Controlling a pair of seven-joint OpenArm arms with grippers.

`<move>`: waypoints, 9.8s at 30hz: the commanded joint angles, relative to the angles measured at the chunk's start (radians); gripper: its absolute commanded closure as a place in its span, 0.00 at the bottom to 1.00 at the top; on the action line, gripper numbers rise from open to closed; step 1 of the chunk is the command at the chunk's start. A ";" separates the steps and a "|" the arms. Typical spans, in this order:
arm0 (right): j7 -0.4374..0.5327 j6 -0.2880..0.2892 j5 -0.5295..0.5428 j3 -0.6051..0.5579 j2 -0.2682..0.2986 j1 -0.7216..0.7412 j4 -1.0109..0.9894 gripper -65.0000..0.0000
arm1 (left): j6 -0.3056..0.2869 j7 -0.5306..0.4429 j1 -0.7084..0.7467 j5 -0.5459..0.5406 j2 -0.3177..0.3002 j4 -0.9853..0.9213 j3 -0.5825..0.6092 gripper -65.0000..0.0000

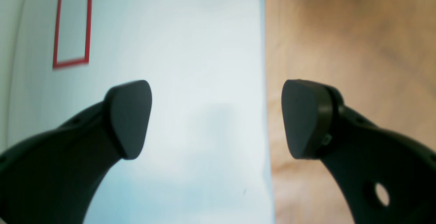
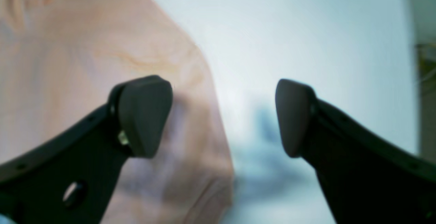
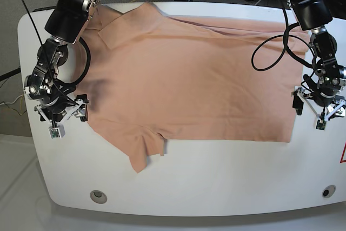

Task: Fold the T-shirt properly
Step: 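Open both grippers and raise them off the shirt, then move the right gripper to the sleeve hem, left gripper toward body hem, then lower the left gripper onto the shirt's hem corner, then grasp the hem corner with the left gripper, right gripper holding sleeve hem, then lift both held hem edges and fold them toward the collar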

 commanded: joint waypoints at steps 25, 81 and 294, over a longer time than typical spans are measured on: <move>0.183 -0.004 0.011 0.004 0.047 0.105 -0.388 0.25 | 0.008 -0.017 -0.076 -0.004 -0.033 -0.003 0.058 0.15; 0.151 -0.056 0.013 -0.117 -0.033 0.041 -0.282 1.00 | 0.008 -0.107 -0.099 -0.016 0.006 -0.143 0.054 0.15; -0.146 -0.048 0.020 -0.208 -0.093 -0.209 0.556 1.00 | -0.098 -0.235 -0.108 -0.229 -0.123 -0.199 0.316 0.97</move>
